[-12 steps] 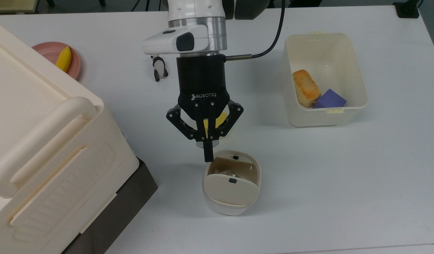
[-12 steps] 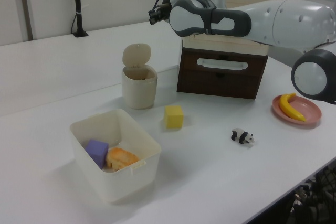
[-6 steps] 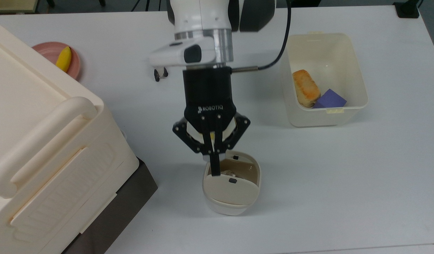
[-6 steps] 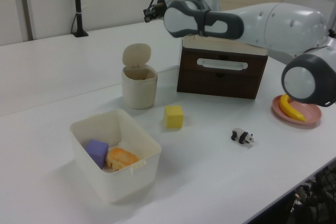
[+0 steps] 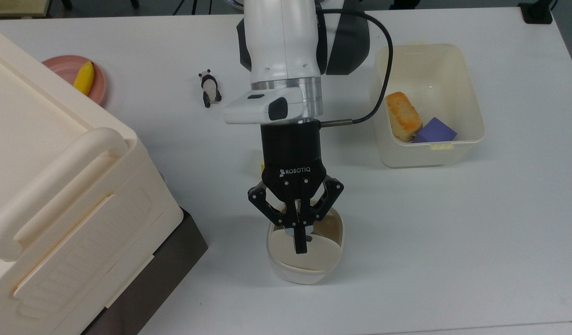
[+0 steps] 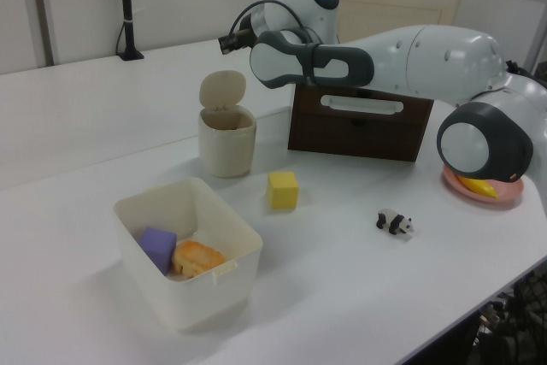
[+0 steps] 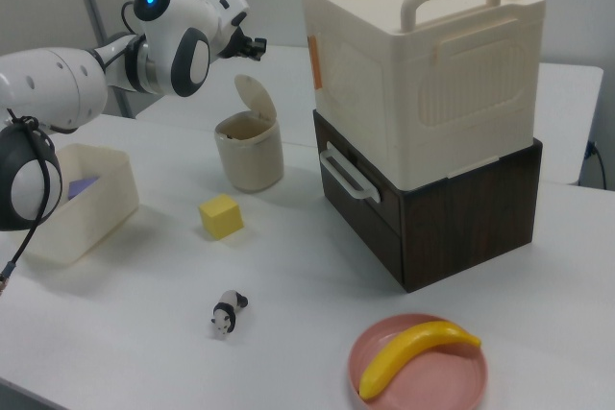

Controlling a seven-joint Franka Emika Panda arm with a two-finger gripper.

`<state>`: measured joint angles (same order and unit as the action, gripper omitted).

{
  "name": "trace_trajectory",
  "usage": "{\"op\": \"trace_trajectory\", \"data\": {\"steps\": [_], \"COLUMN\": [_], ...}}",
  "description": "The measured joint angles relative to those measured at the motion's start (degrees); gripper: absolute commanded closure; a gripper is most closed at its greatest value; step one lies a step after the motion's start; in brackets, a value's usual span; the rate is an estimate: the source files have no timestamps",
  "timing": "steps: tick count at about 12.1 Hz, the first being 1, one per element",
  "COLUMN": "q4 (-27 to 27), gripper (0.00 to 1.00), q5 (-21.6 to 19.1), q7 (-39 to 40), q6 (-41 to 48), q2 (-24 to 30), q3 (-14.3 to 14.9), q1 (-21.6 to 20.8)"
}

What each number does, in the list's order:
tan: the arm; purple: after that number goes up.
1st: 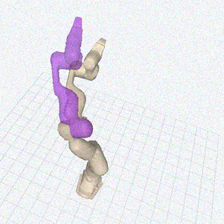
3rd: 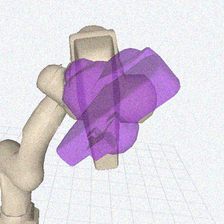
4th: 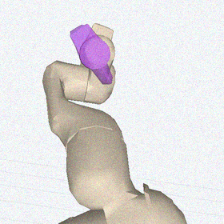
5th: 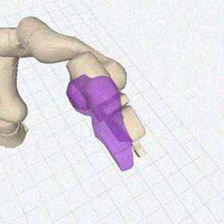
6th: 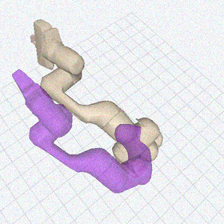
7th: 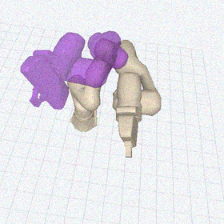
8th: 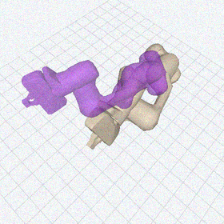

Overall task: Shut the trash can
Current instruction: 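Push the lid forward with the gripper, tipping it over the opening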

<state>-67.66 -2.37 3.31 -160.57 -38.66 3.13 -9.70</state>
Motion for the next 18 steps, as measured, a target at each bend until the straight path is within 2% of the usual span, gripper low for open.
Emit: {"op": "trace_trajectory", "data": {"steps": [5, 13, 18], "q4": [0.0, -0.5, -4.7], "gripper": [1.0, 1.0, 1.0], "q5": [0.9, 4.4, 7.3], "q7": [0.1, 0.2, 0.2], "q6": [0.0, 0.0, 0.0], "q2": [-0.9, -2.7, -1.9], "q3": [0.1, 0.1, 0.0], "q1": [-0.2, -0.3, -1.5]}}
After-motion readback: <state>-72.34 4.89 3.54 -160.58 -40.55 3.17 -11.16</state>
